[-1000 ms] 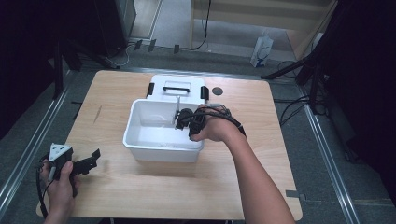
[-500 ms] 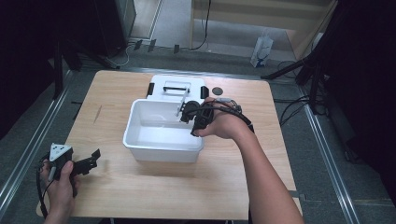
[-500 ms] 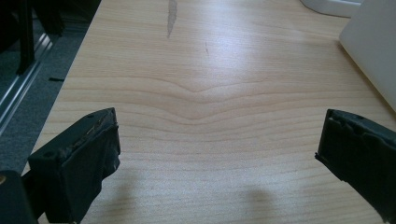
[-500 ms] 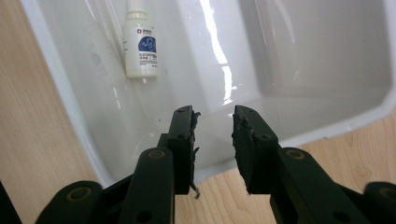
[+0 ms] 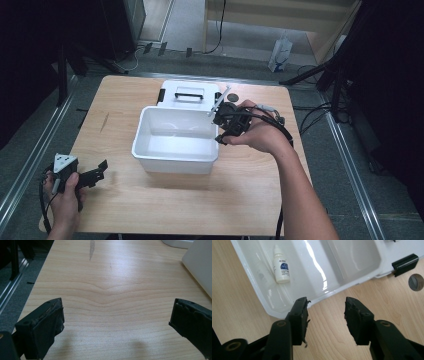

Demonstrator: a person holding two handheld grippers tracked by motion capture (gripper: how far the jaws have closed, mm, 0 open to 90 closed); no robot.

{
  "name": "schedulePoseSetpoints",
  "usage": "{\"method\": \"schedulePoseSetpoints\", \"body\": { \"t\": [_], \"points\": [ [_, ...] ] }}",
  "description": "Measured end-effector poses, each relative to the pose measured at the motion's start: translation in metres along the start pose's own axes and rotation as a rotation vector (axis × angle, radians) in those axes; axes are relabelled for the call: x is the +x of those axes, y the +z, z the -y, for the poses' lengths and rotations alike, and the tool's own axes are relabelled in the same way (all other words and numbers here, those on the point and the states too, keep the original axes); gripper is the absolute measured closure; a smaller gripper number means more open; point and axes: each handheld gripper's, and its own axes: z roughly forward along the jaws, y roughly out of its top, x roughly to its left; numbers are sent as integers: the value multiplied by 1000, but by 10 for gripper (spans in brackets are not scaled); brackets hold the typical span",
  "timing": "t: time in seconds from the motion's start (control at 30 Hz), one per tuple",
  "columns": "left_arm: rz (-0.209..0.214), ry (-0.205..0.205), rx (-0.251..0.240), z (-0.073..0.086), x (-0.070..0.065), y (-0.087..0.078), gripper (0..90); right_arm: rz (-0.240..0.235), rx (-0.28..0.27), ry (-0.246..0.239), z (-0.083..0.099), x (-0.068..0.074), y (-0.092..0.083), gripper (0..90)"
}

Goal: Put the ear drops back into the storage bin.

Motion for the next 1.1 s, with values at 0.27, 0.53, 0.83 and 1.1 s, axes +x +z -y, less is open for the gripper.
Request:
{"method": "schedulePoseSetpoints", "body": {
  "t": [0.27, 0.53, 0.83, 1.1],
  "points": [
    [-1, 3, 1, 0, 0, 0, 0, 70, -131, 142, 44, -6, -2, 263],
    [-6, 9, 2, 0, -1, 0, 0, 158, -223, 230, 86, -4, 6, 0],
    [-6, 11, 2, 0, -1, 0, 0, 228, -329, 328, 132, 2, 21, 0],
    [-7, 11, 0, 0, -1, 0, 0, 248, -408, 442, 176, 4, 41, 0]
  ]
}}
